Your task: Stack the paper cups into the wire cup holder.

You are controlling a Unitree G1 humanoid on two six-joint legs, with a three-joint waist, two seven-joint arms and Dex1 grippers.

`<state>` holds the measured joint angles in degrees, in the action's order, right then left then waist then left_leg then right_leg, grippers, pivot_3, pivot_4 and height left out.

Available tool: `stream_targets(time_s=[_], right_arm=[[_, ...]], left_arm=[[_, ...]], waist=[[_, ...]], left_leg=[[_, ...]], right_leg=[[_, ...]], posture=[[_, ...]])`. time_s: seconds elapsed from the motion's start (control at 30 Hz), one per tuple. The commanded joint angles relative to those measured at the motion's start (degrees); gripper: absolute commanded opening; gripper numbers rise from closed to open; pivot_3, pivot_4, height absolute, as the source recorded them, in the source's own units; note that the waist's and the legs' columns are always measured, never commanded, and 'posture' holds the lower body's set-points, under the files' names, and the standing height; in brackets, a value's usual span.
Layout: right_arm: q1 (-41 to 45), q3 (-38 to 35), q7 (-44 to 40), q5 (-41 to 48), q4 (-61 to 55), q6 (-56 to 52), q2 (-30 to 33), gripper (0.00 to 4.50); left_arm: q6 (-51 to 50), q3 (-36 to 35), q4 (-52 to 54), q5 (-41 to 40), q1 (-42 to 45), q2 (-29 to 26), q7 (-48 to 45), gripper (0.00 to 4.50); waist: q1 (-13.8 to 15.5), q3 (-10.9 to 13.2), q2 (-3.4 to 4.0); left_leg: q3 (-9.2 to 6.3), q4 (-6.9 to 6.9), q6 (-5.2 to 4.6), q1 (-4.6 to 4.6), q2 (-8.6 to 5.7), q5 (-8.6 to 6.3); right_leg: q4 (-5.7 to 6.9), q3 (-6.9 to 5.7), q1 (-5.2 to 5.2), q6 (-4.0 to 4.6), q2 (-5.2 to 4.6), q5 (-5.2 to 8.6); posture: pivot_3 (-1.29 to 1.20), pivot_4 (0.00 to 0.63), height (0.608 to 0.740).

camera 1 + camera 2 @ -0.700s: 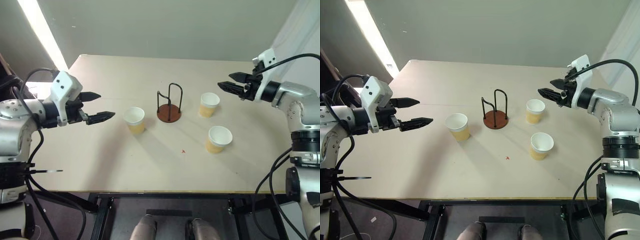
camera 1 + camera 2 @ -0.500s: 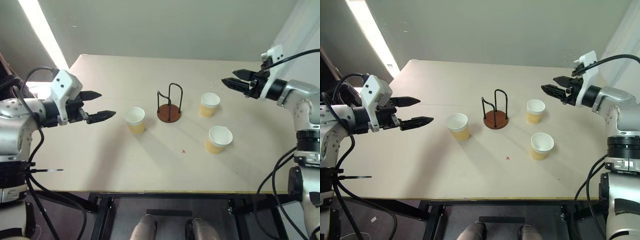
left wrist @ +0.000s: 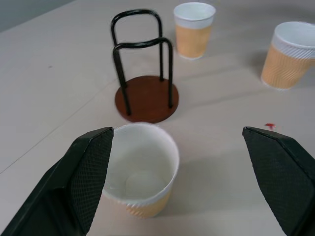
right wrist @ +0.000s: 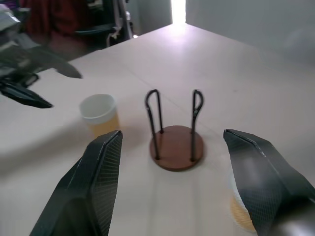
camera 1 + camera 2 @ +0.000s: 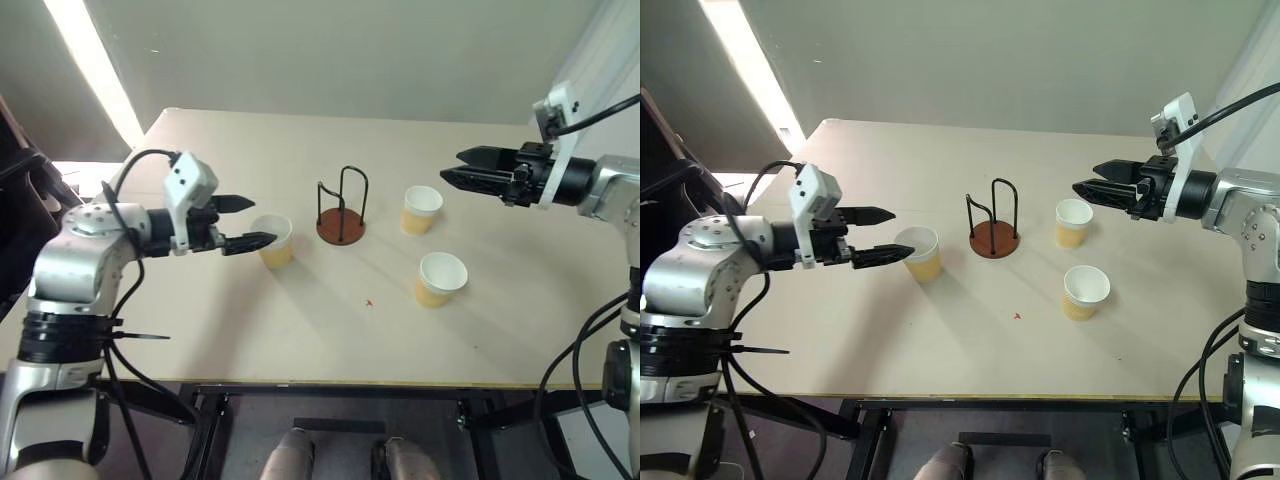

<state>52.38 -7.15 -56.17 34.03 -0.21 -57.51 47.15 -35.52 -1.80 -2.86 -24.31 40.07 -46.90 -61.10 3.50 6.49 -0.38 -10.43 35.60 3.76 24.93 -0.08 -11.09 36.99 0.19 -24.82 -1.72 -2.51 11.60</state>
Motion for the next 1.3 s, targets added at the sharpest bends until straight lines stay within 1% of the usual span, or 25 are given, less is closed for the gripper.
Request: stream_targets(time_s=[0.03, 0.23, 0.53, 0.77, 0.97, 1.1, 1.3], right_arm=[[0.2, -1.2, 0.0, 1.2, -2.5, 0.0, 1.5, 3.37], [-0.9, -0.5, -0.1, -0.4, -1.4, 1.9, 3.3, 3.37], [-0.7, -0.8, 0.7, -0.1, -1.5, 2.3, 3.4, 3.37], [-1.0, -1.3, 1.2, 0.5, -2.0, 1.7, 3.9, 3.37], [-1.1, -1.5, 0.7, 2.5, -4.0, -0.3, 4.4, 3.37], [-2.5, -1.3, -1.9, 5.6, -8.1, -3.0, 6.7, 3.37], [-2.8, -1.1, -3.2, 6.8, -10.2, -4.2, 10.0, 3.37]], left_arm=[[2.3, 2.2, -0.9, 2.3, 3.6, 1.6, 0.4, 4.50], [4.2, 5.1, -5.2, 4.6, 7.4, 6.1, 0.7, 4.50], [6.0, 7.6, -10.6, 7.1, 10.2, 13.8, 2.9, 4.50], [11.0, 9.0, -21.7, 12.0, 14.9, 20.7, 8.3, 4.50], [13.7, 10.0, -28.2, 14.0, 17.8, 25.8, 8.0, 4.50], [15.0, 10.6, -31.8, 14.7, 19.6, 27.9, 6.4, 4.50], [17.9, 10.4, -37.0, 16.1, 22.2, 29.2, 5.7, 4.50]], waist=[[0.0, 0.0, 0.00], [0.2, 0.0, 0.00], [0.5, 0.0, 0.00], [0.6, 0.0, -0.01], [0.8, 0.0, -0.01], [1.0, 0.0, -0.01], [1.1, 0.0, -0.03]], left_leg=[[0.00, 0.01, -0.01, -0.01, 0.00, 0.00], [-0.02, 0.06, -0.08, 0.00, -0.01, 0.02], [0.08, 0.21, -0.15, 0.02, 0.00, -0.02], [0.09, 0.44, -0.37, 0.00, -0.05, -0.09], [0.25, 0.47, -0.41, 0.02, -0.08, -0.07], [0.37, 0.47, -0.29, 0.06, -0.08, -0.01], [0.47, 0.52, -0.22, 0.08, -0.12, 0.03]], right_leg=[[0.00, 0.00, 0.01, -0.01, 0.00, 0.00], [-0.01, 0.01, 0.04, -0.10, -0.01, -0.06], [-0.02, 0.04, 0.09, -0.23, -0.01, -0.13], [-0.07, 0.05, 0.28, -0.38, -0.02, -0.22], [-0.13, 0.07, 0.31, -0.46, -0.03, -0.27], [-0.16, 0.06, 0.31, -0.52, -0.02, -0.24], [-0.21, 0.14, 0.34, -0.66, -0.01, -0.22]], posture=[[0.00, 0.150, 0.740], [0.00, 0.150, 0.740], [0.00, 0.150, 0.740], [0.00, 0.150, 0.740], [0.00, 0.150, 0.740], [0.00, 0.150, 0.740], [0.00, 0.150, 0.740]])
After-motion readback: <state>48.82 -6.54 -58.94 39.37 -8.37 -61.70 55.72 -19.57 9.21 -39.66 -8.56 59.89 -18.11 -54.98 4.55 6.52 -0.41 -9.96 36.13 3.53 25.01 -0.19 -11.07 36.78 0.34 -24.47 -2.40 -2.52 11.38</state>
